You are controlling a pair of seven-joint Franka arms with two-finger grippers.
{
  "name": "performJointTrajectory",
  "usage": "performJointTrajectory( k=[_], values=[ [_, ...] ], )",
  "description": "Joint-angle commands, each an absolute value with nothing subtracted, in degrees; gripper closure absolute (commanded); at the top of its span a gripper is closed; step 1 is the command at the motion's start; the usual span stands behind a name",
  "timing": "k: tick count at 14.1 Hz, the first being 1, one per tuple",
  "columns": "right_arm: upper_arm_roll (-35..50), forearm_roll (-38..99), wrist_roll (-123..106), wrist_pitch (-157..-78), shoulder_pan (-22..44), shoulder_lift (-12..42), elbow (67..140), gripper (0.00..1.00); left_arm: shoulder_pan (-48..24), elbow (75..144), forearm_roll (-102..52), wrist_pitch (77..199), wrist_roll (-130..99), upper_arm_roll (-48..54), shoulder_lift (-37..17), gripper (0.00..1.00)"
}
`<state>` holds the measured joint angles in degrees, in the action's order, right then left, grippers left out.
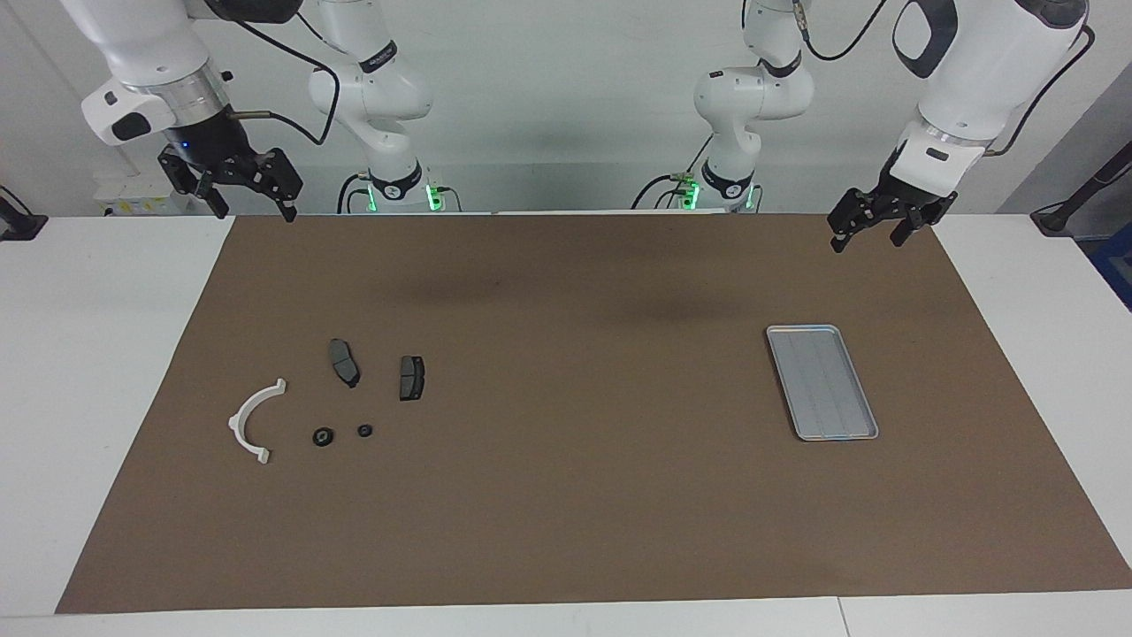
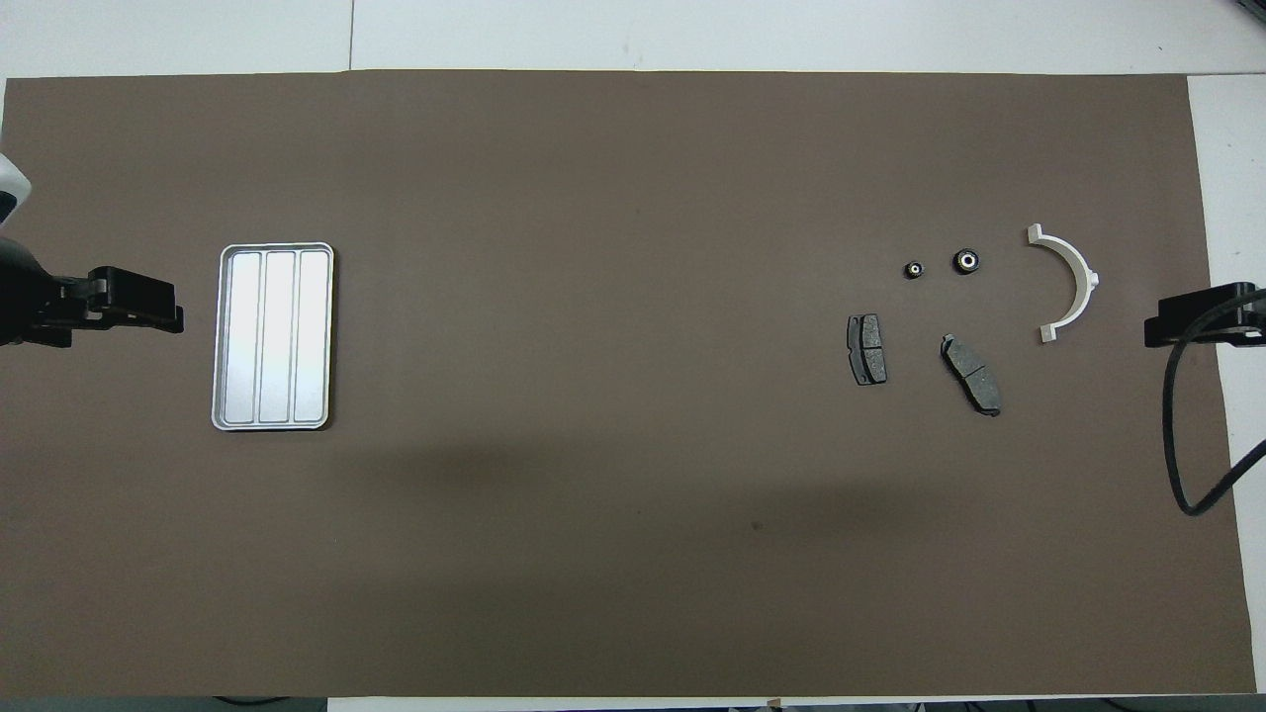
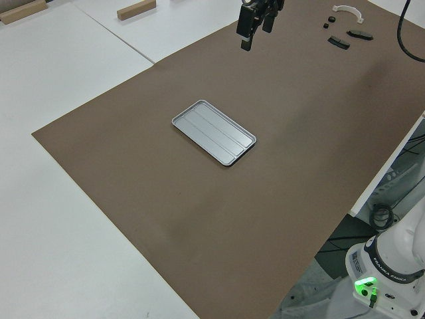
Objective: Pick bearing gear from pile to tray
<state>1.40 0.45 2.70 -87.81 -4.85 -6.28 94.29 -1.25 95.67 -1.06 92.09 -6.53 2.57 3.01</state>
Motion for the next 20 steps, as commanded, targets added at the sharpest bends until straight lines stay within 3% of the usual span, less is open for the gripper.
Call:
performJointTrajectory(
  k=[1, 12, 20],
  values=[
    [1.6, 0.0, 3.0, -87.1, -5.4, -7.1, 94.9, 0.0, -1.0, 95.5, -0.4, 92.3, -5.9, 2.7, 3.4, 0.0],
    [1.5, -0.1, 2.3, -88.6, -5.4, -6.4, 94.8, 0.0, -0.7, 95.6, -0.4, 92.3, -5.9, 2.7, 3.2, 0.0],
    [1.4, -0.2, 0.4, -108.0, -6.2, 8.7, 94.0, 0.0, -0.6, 95.8, -0.4, 92.3, -6.4, 2.8, 3.3, 0.0]
  ],
)
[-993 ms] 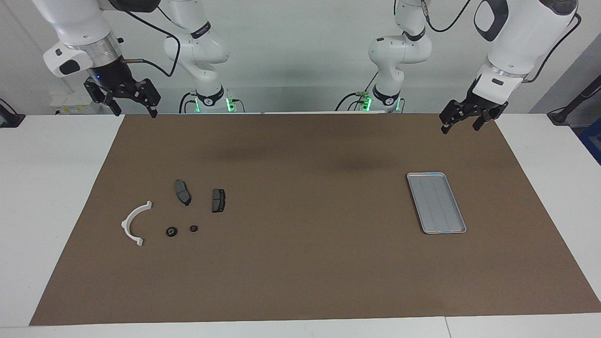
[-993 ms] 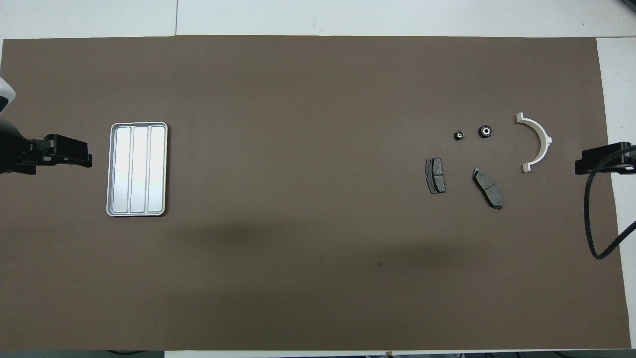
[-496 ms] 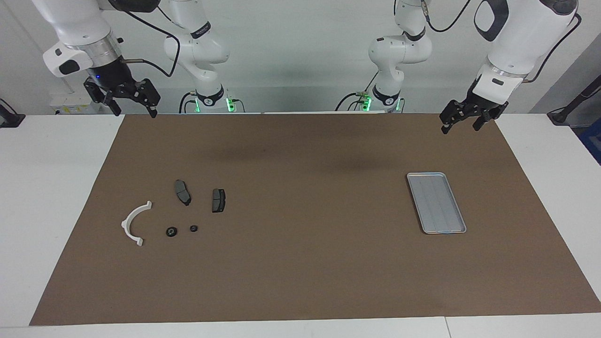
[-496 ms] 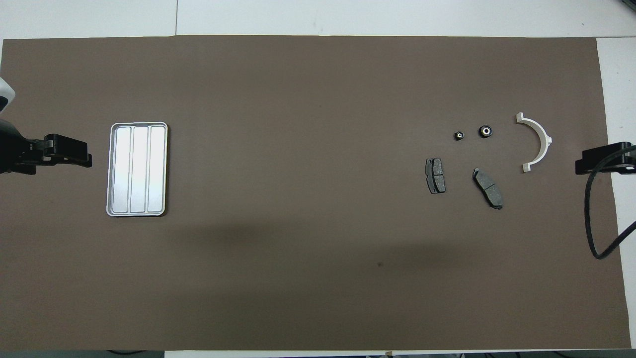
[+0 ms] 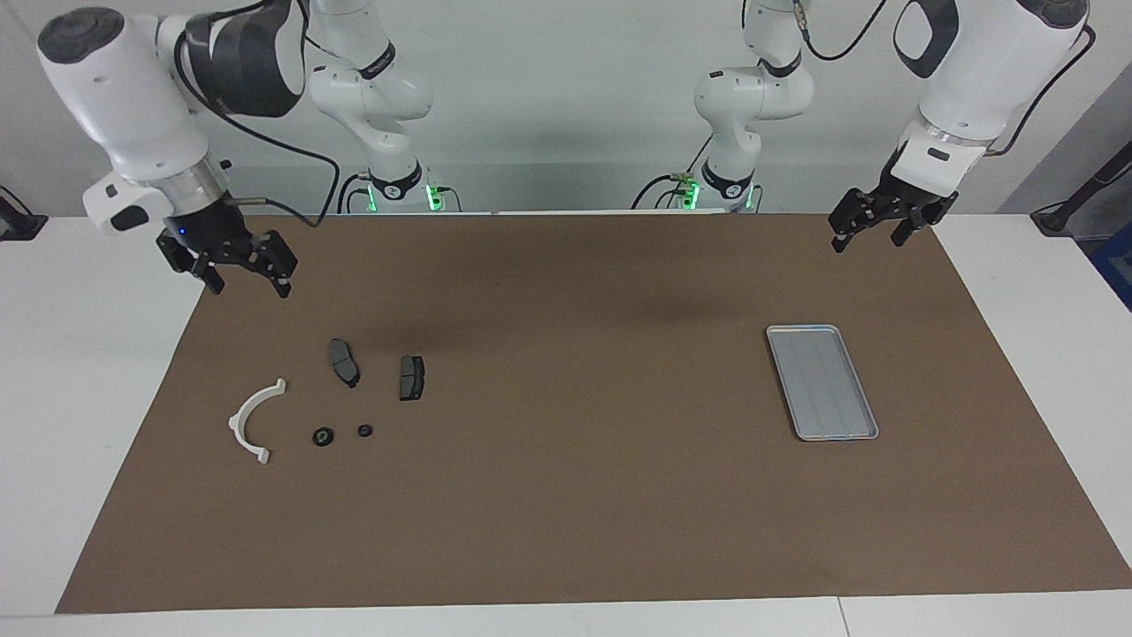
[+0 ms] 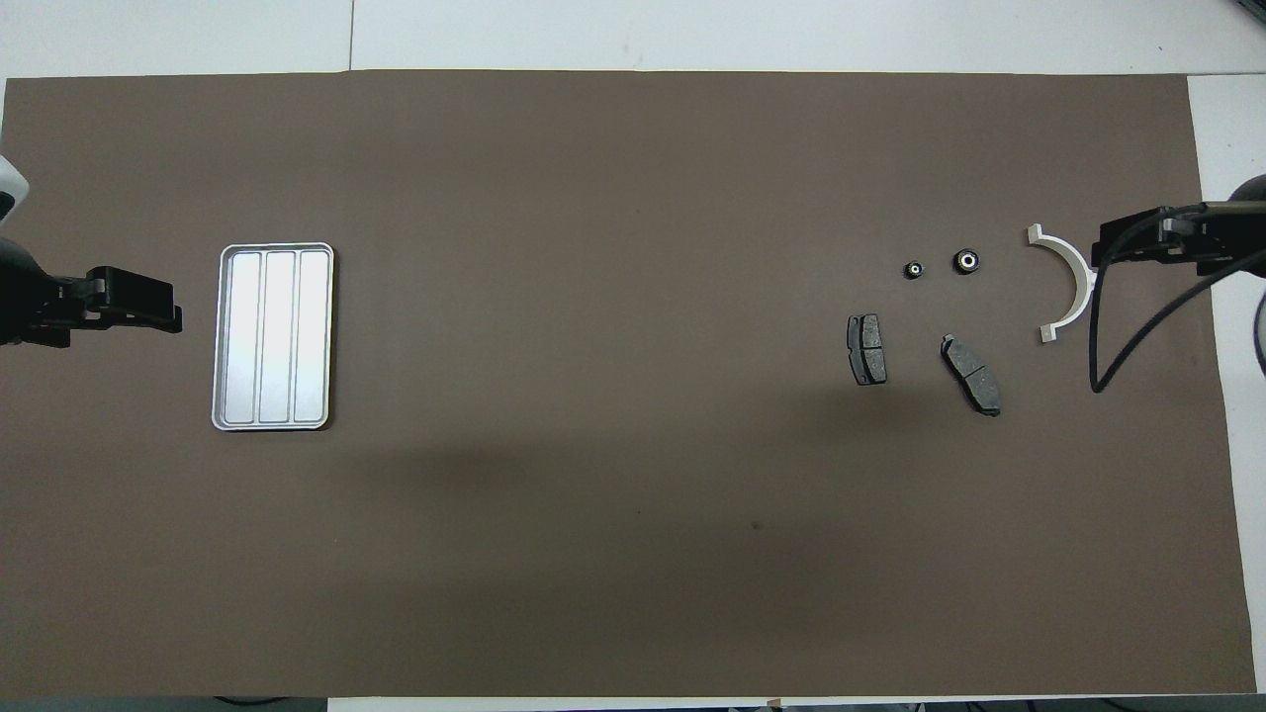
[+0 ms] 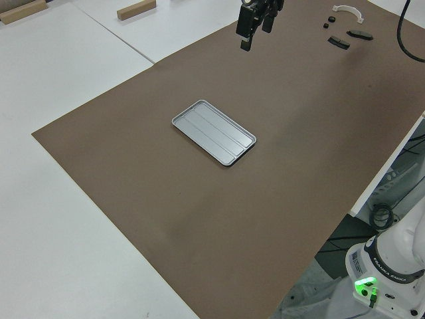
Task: Pick bearing gear from pile to tray
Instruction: 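Reach the right gripper to the pile and grasp a small black bearing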
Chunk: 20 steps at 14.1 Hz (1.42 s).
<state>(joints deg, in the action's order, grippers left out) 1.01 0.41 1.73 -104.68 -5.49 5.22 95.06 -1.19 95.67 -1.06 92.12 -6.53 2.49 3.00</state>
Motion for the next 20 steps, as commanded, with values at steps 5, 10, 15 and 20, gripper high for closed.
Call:
performJointTrajectory(
  k=[5, 10, 15, 20],
  values=[
    [1.4, -0.4, 0.3, -120.5, -5.9, 19.8, 93.4, 0.0, -0.7, 95.8, -0.3, 91.9, -6.2, 2.7, 3.3, 0.0],
    [1.5, -0.4, 0.1, -123.6, -5.3, 23.7, 93.4, 0.0, -0.5, 96.3, -0.3, 91.4, -6.5, 2.7, 3.9, 0.0],
    [1.5, -0.8, -3.8, -128.0, -5.4, 26.9, 94.9, 0.0, -0.4, 97.2, -0.3, 92.0, -6.4, 2.8, 4.2, 0.0],
    [1.5, -0.7, -3.9, -127.5, -5.1, 26.4, 98.4, 0.0, -0.4, 98.8, -0.3, 91.9, -6.5, 2.8, 5.1, 0.0]
  ],
)
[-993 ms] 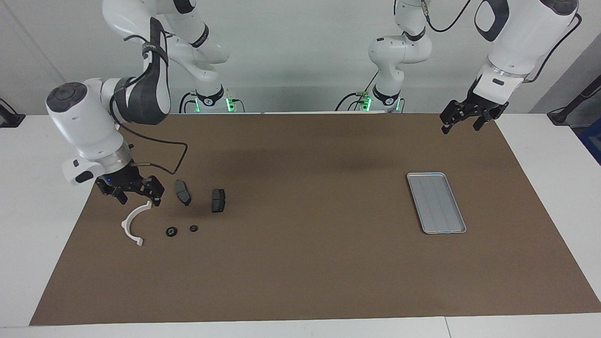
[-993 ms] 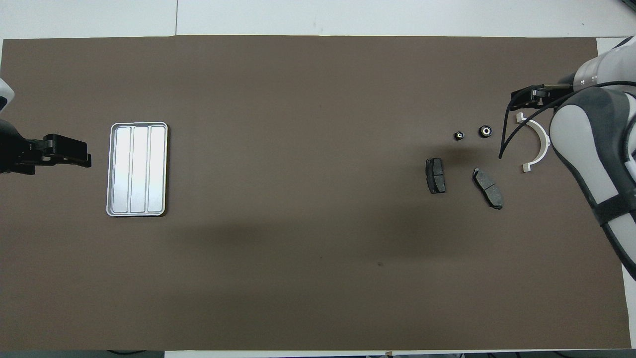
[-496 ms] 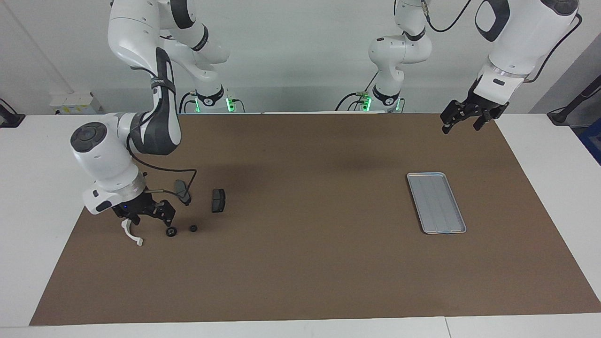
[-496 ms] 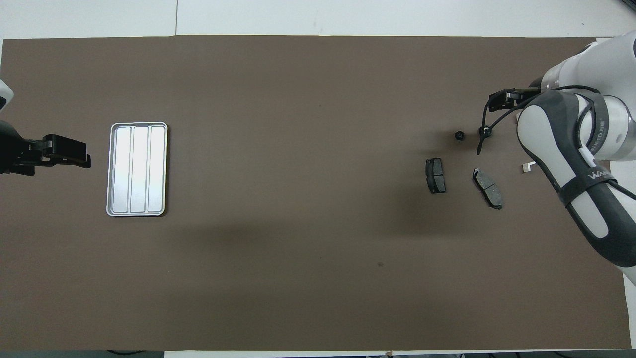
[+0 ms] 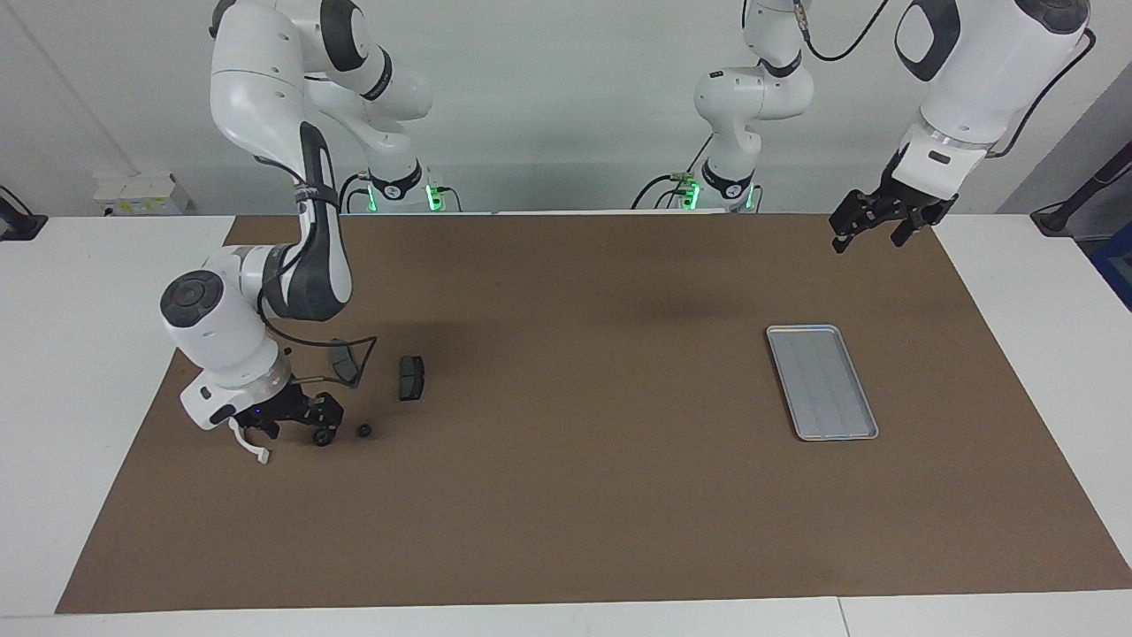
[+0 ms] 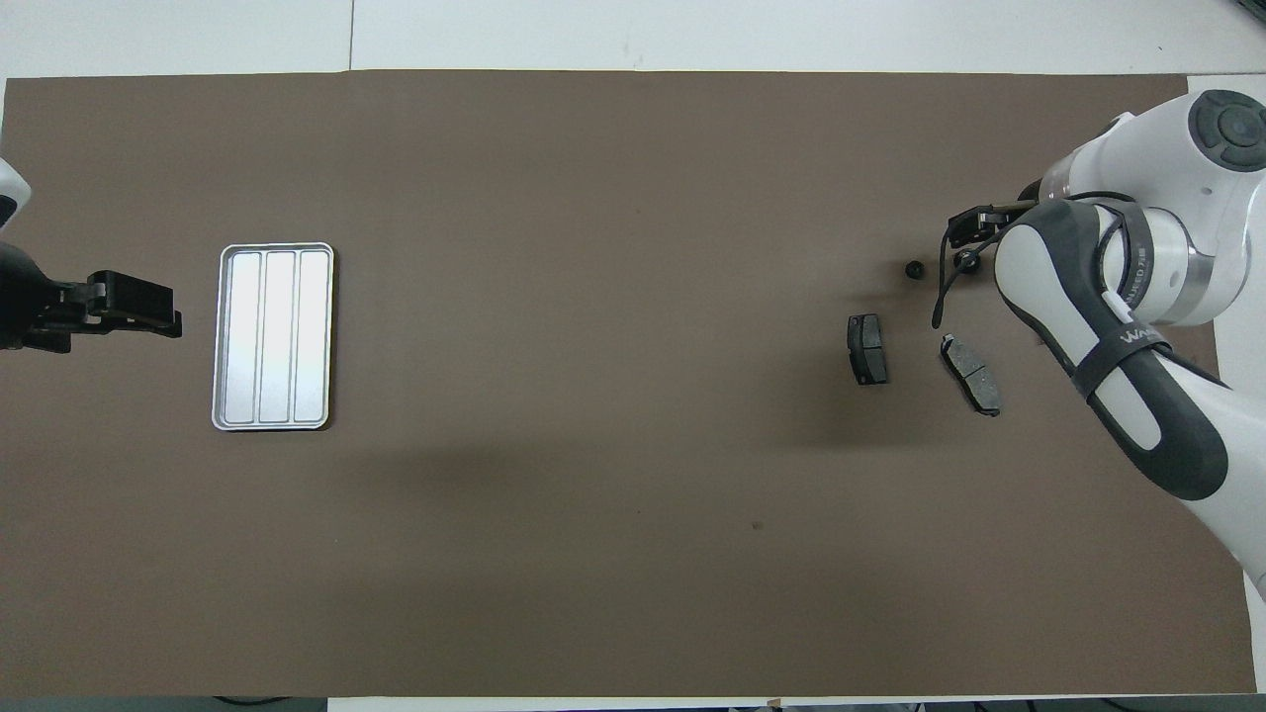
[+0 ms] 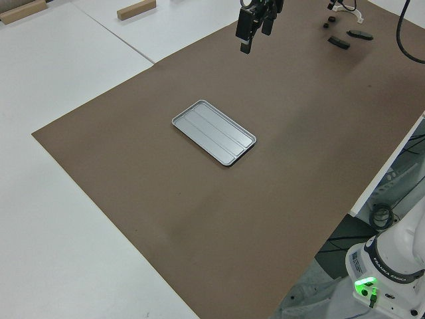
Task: Pick bearing gear from pile to tray
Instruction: 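Reach the right gripper to the pile and grasp a small black bearing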
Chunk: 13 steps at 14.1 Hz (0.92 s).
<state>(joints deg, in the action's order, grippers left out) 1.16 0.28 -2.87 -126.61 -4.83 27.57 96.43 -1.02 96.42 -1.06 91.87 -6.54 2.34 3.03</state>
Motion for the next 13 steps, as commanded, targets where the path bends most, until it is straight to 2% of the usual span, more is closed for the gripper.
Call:
performJointTrajectory(
  k=[1, 13],
  values=[
    [1.5, -0.8, -4.0, -127.4, -5.1, 26.5, 98.6, 0.0, -0.4, 98.7, -0.3, 92.5, -6.5, 2.7, 5.1, 0.0],
    [1.5, -0.7, -5.4, -130.1, -5.2, 27.0, 102.1, 0.0, 0.0, 101.6, -0.3, 92.5, -6.4, 2.8, 6.2, 0.0]
  ],
)
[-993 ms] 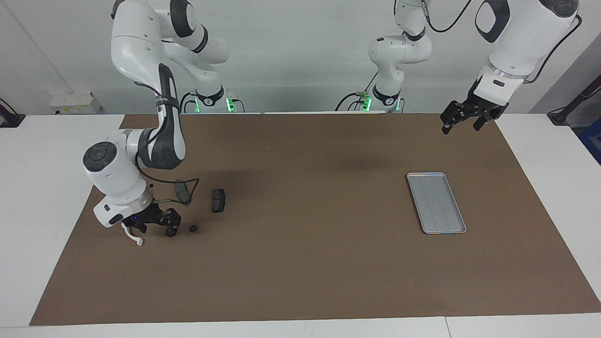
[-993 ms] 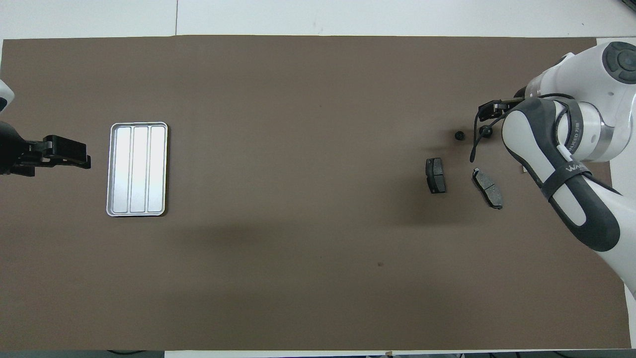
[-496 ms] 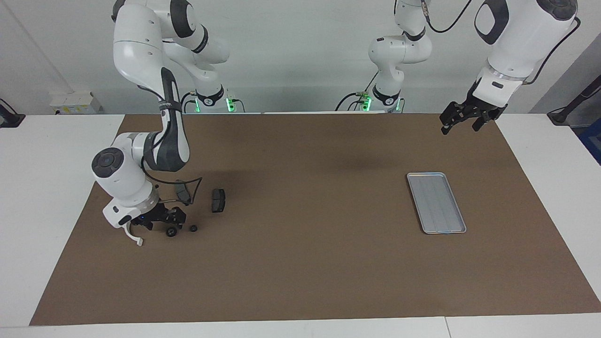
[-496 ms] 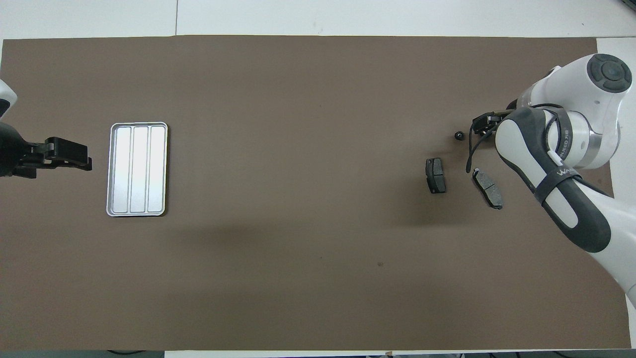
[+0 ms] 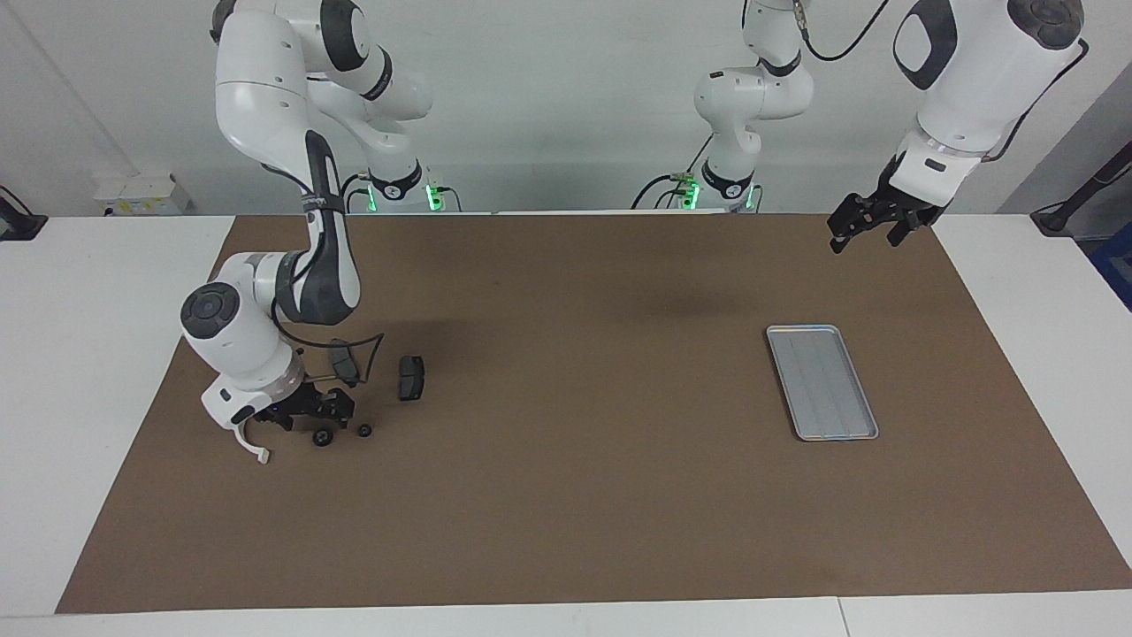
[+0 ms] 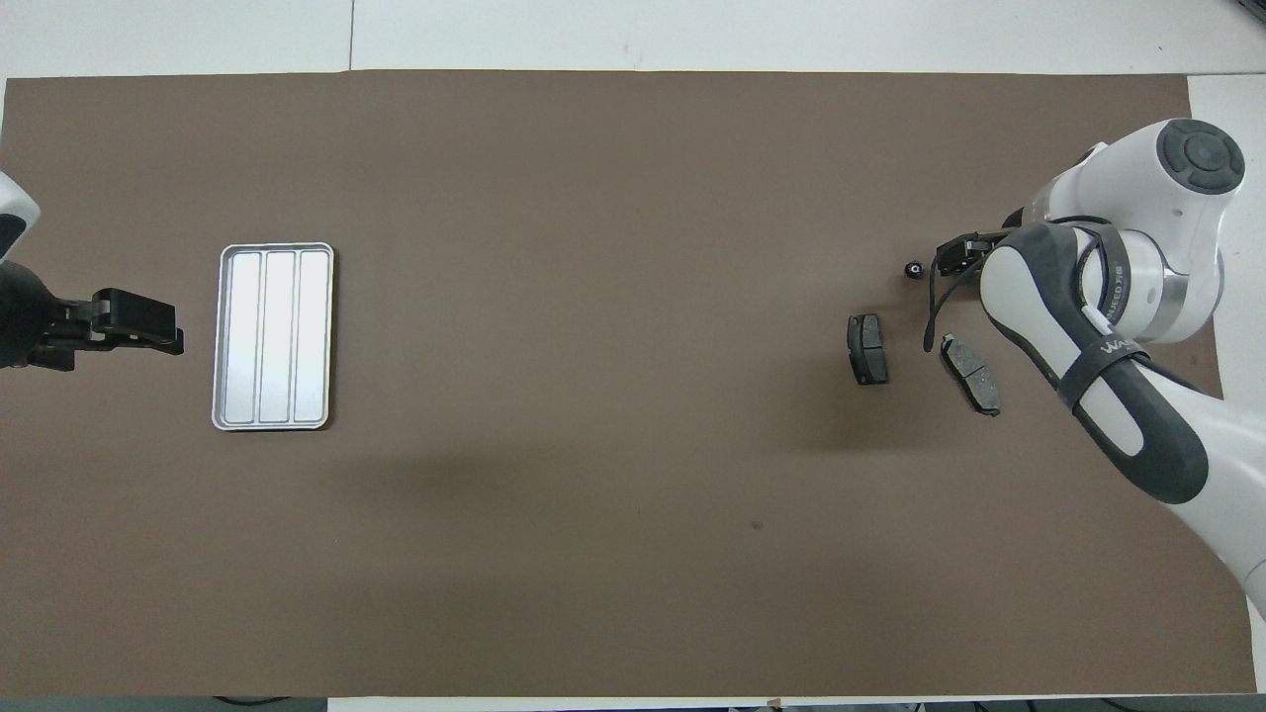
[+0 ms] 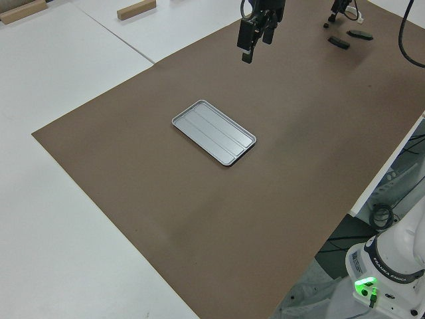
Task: Pick bearing gear from pile to tray
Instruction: 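Lift the bearing and carry it toward the table center with the right gripper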
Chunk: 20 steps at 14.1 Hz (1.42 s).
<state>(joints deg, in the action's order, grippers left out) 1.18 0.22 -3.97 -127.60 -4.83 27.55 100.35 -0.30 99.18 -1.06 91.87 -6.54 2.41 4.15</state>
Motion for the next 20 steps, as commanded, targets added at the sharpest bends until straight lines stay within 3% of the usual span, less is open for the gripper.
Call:
performJointTrajectory(
  k=[1, 14, 16, 19, 20],
  values=[
    [1.5, -0.8, -5.4, -130.4, -5.2, 27.2, 102.2, 0.0, -0.1, 101.6, -0.3, 92.1, -5.7, 2.8, 6.3, 0.0],
    [1.5, -0.7, -5.5, -133.9, -5.5, 29.1, 102.2, 0.02, 0.5, 102.3, -0.6, 93.1, -6.5, 3.0, 6.8, 0.0],
    [1.5, -0.7, -5.5, -133.9, -5.5, 29.0, 102.2, 0.22, 0.5, 102.5, -0.6, 93.2, -6.6, 2.9, 6.9, 0.0],
    [1.5, -0.7, -5.5, -133.2, -5.8, 29.0, 102.0, 0.79, 0.5, 102.6, -0.6, 93.6, -6.6, 2.9, 6.9, 0.0],
    [1.4, -0.7, -5.5, -133.2, -5.8, 28.9, 101.8, 0.92, 0.5, 102.6, -0.6, 93.6, -6.7, 3.0, 6.9, 0.0]
  ],
)
